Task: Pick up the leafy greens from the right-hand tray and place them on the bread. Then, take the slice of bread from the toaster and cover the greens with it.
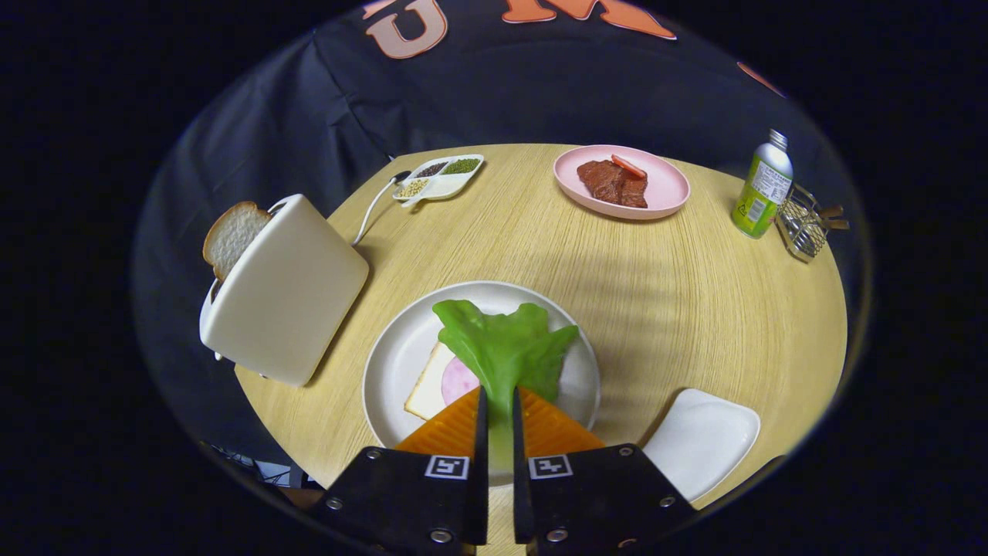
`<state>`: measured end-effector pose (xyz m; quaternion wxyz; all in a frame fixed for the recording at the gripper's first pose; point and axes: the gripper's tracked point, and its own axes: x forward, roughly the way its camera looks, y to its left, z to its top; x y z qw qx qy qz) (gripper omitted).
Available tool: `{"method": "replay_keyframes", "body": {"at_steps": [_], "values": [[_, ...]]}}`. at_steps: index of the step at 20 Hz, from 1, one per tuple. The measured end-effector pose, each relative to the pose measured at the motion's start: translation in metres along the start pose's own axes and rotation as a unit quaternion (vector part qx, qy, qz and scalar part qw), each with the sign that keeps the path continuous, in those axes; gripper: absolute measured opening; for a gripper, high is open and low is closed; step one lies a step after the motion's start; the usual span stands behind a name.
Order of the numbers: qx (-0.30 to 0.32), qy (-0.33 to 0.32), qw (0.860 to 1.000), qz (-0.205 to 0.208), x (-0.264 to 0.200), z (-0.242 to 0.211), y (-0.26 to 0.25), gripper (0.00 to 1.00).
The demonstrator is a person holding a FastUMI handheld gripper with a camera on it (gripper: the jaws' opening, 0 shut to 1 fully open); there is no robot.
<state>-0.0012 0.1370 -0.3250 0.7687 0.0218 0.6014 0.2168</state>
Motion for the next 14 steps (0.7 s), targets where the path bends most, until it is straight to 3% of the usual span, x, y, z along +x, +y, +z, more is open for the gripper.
{"method": "replay_keyframes", "body": {"at_steps": [2, 4, 11, 14], "values": [[0.003, -0.004, 1.0, 0.005, 0.0, 0.005, 0.005, 0.14], [-0.005, -0.003, 1.0, -0.003, 0.0, 0.006, 0.005, 0.21], [-0.015, -0.008, 1.0, -0.005, -0.006, 0.012, 0.021, 0.48], [-0.009, -0.008, 1.0, 0.021, -0.023, 0.023, 0.049, 0.61]]}}
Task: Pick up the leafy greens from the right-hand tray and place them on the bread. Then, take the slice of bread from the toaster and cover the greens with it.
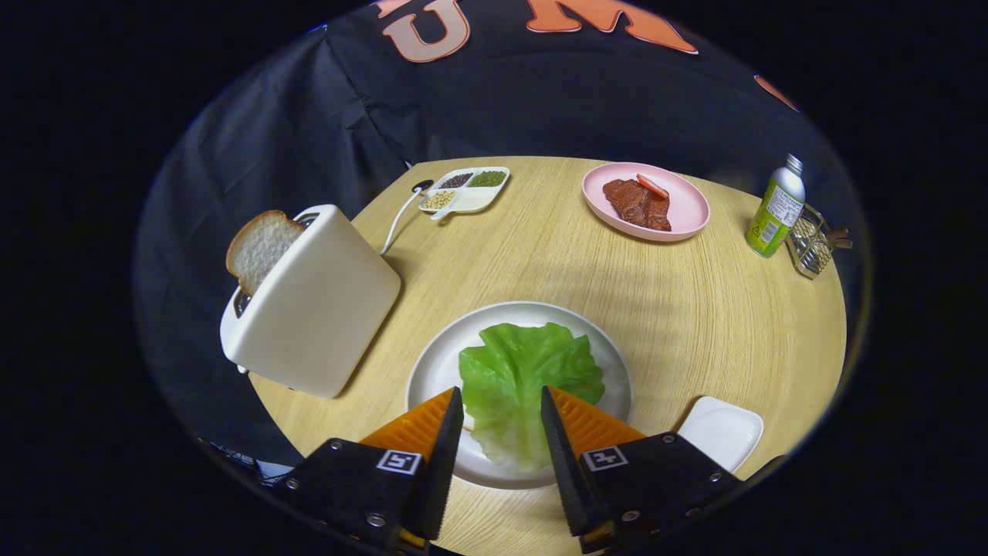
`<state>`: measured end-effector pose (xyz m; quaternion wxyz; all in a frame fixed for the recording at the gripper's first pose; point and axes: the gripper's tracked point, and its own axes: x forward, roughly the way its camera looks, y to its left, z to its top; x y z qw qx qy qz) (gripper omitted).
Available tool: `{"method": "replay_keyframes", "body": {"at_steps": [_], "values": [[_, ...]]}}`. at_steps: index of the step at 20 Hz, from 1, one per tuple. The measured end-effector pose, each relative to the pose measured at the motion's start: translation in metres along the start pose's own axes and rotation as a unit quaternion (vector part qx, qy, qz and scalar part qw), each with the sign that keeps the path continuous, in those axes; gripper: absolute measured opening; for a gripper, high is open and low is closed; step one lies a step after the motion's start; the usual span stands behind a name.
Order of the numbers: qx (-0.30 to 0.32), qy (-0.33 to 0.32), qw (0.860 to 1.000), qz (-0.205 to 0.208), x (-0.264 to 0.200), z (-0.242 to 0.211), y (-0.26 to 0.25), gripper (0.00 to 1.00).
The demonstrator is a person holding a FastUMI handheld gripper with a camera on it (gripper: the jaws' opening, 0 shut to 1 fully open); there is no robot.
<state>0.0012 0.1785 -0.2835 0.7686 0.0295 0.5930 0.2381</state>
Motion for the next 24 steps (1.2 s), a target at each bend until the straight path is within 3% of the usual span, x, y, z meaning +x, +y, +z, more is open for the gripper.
{"method": "replay_keyframes", "body": {"at_steps": [2, 7, 16, 24], "values": [[-0.008, -0.011, 1.0, 0.012, -0.01, 0.015, 0.021, 0.74], [-0.035, -0.023, 0.998, 0.044, -0.035, 0.046, 0.087, 0.87], [-0.06, -0.025, 0.994, 0.093, -0.045, 0.105, 0.2, 0.89], [-0.013, 0.022, 0.998, 0.059, 0.002, 0.122, 0.228, 0.89]]}}
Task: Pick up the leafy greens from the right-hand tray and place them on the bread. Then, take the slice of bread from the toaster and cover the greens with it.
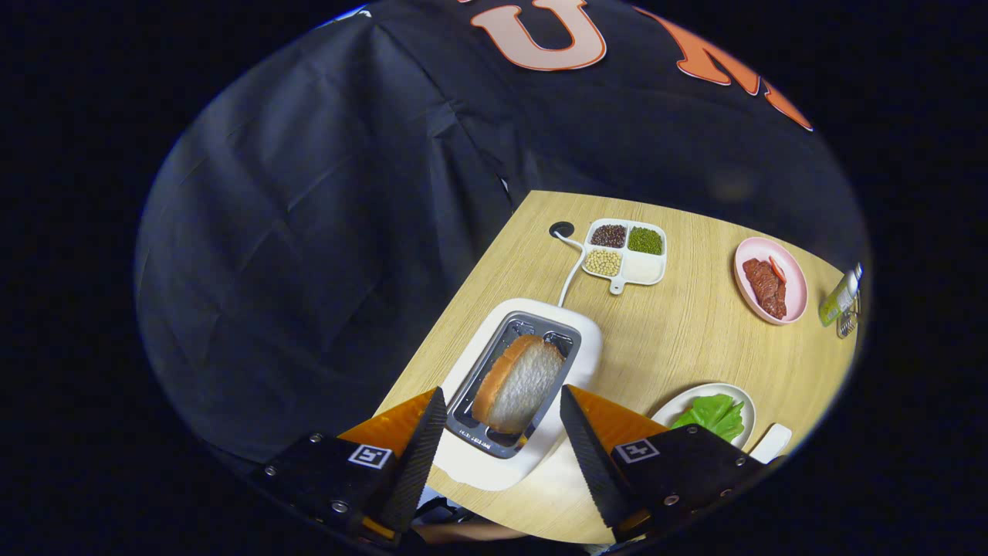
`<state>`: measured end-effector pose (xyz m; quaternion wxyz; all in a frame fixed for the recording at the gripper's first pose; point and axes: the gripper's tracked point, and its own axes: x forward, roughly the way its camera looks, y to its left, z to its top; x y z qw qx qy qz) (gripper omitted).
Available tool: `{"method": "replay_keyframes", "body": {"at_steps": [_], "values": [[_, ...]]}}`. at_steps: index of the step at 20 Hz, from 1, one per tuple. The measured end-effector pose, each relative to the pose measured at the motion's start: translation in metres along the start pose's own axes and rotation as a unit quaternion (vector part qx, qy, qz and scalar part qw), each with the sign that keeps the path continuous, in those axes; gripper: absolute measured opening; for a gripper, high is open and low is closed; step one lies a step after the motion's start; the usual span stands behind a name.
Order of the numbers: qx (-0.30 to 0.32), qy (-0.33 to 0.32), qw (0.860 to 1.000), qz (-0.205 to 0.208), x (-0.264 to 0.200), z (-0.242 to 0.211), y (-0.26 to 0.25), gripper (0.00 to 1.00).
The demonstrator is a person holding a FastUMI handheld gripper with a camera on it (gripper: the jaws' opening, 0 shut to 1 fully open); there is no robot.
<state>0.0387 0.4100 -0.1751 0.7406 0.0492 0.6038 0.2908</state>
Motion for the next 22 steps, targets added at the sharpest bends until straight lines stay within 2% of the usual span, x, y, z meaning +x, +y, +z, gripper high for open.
{"method": "replay_keyframes", "body": {"at_steps": [4, 6, 11, 13, 15, 17, 22], "values": [[0.002, 0.02, 1.0, -0.024, 0.019, -0.004, 0.004, 0.79], [-0.006, 0.017, 0.999, -0.042, 0.021, -0.003, -0.001, 0.7], [-0.019, 0.007, 0.997, -0.076, 0.026, -0.006, -0.013, 0.41], [-0.012, -0.007, 0.997, -0.078, 0.024, -0.003, -0.017, 0.26], [-0.003, -0.016, 0.997, -0.071, 0.022, 0.0, -0.022, 0.15], [0.006, -0.023, 0.998, -0.061, 0.019, -0.001, -0.025, 0.1], [0.009, -0.076, 0.997, -0.022, -0.015, 0.014, -0.021, 0.09]]}}
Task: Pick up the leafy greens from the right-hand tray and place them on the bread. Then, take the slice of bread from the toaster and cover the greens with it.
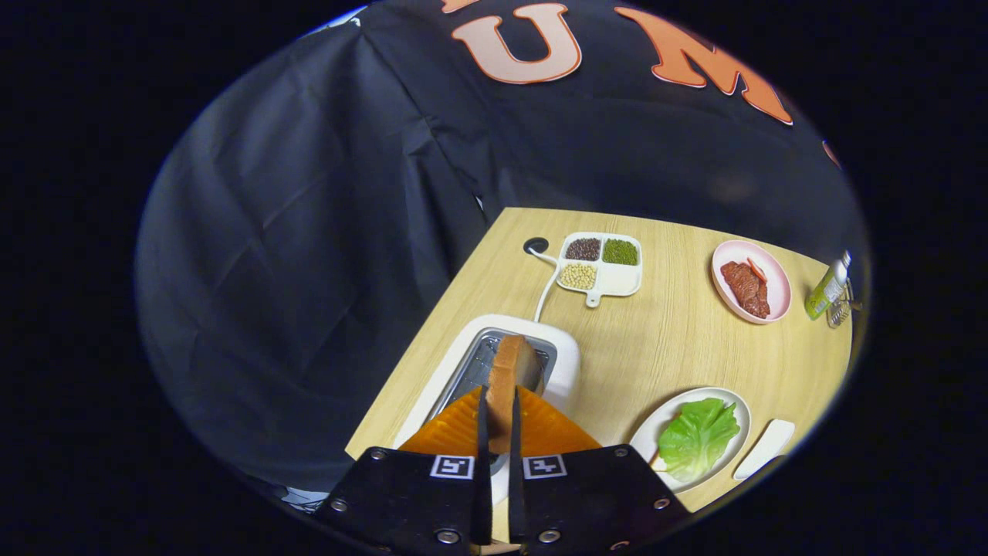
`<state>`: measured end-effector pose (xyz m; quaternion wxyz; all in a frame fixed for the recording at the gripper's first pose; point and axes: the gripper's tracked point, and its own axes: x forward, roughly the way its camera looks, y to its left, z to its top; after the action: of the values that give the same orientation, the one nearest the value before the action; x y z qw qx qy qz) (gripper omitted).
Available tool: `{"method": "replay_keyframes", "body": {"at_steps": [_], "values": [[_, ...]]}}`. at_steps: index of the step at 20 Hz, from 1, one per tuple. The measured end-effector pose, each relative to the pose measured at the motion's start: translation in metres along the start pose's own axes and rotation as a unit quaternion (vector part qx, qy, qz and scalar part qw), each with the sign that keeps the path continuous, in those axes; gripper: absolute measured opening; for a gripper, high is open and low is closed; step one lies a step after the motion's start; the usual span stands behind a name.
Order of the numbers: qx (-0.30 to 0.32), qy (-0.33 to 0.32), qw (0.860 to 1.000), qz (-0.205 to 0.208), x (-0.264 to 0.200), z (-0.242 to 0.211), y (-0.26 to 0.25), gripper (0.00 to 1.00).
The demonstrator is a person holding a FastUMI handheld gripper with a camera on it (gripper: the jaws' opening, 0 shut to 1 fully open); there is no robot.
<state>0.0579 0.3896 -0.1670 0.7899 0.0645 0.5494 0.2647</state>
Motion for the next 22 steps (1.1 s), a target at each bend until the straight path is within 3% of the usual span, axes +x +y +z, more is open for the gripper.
{"method": "replay_keyframes", "body": {"at_steps": [5, 12, 22], "values": [[0.018, -0.043, 0.998, 0.037, -0.044, 0.009, -0.004, 0.09], [0.042, -0.083, 0.995, 0.035, -0.085, 0.007, -0.05, 0.09], [0.114, -0.064, 0.991, 0.005, -0.067, -0.051, -0.149, 0.09]]}}
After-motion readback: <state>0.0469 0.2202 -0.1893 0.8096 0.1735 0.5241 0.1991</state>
